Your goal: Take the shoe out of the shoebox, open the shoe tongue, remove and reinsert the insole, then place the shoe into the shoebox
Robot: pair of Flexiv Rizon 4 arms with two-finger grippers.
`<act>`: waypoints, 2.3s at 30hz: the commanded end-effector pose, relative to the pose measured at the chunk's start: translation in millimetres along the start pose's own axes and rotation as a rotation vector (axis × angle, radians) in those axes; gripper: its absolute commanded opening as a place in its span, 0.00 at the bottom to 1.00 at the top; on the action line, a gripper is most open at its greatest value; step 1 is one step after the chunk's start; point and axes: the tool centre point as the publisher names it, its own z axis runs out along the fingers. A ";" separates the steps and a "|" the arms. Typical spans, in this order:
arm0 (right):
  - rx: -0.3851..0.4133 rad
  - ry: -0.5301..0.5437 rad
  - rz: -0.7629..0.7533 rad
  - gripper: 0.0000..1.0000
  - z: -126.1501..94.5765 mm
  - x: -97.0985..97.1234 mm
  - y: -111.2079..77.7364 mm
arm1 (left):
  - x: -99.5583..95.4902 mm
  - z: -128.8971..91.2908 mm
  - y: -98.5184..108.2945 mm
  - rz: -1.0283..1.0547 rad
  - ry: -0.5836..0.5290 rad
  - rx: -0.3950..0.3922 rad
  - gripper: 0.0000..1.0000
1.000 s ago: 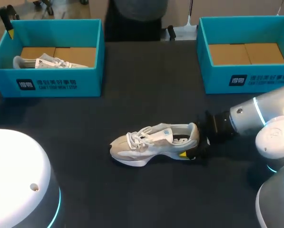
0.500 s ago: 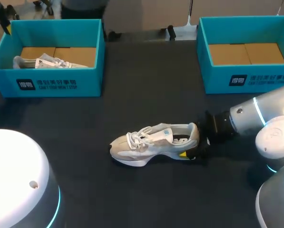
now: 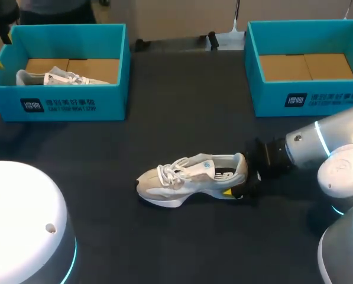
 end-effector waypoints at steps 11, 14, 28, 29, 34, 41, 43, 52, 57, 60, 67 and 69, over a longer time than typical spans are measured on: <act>0.005 -0.002 0.001 0.00 3.1 -2.2 -0.6 | 8.4 -1.6 -2.2 -0.851 0.010 -0.032 1.00; 0.005 -0.002 0.001 0.00 3.1 -2.2 -0.6 | 8.4 -1.6 -2.2 -0.851 0.010 -0.032 1.00; 0.005 -0.002 0.001 0.00 3.1 -2.2 -0.6 | 44.5 -4.8 -24.2 -1.078 -0.007 -0.046 1.00; 0.005 -0.002 0.001 0.00 3.1 -2.2 -0.6 | 50.3 -4.1 -29.2 -1.112 -0.011 -0.048 1.00; 0.005 -0.002 0.001 0.00 3.1 -2.2 -0.6 | 68.2 -6.4 -45.5 -1.190 -0.024 -0.013 1.00; 0.005 -0.002 0.001 0.00 3.1 -2.2 -0.6 | 77.1 -12.7 -77.6 -1.212 -0.037 -0.020 1.00; 0.005 -0.002 0.001 0.00 3.1 -2.2 -0.6 | 78.0 -15.4 -86.5 -1.189 -0.028 -0.019 1.00; 0.005 -0.002 0.001 0.00 3.1 -2.2 -0.6 | 77.2 -15.3 -93.8 -1.167 -0.050 -0.042 1.00; 0.005 -0.002 0.001 0.00 3.1 -2.2 -0.6 | 77.2 -15.3 -93.8 -1.167 -0.050 -0.042 1.00; 0.005 -0.002 0.001 0.00 3.1 -2.2 -0.6 | 77.2 -15.3 -93.8 -1.167 -0.050 -0.042 1.00; 0.005 -0.002 0.001 0.00 3.1 -2.2 -0.6 | 90.5 -15.6 -129.3 -1.109 -0.016 -0.026 1.00; 0.005 -0.002 0.001 0.00 3.1 -2.2 -0.6 | 98.2 -12.4 -145.9 -1.069 -0.018 -0.031 1.00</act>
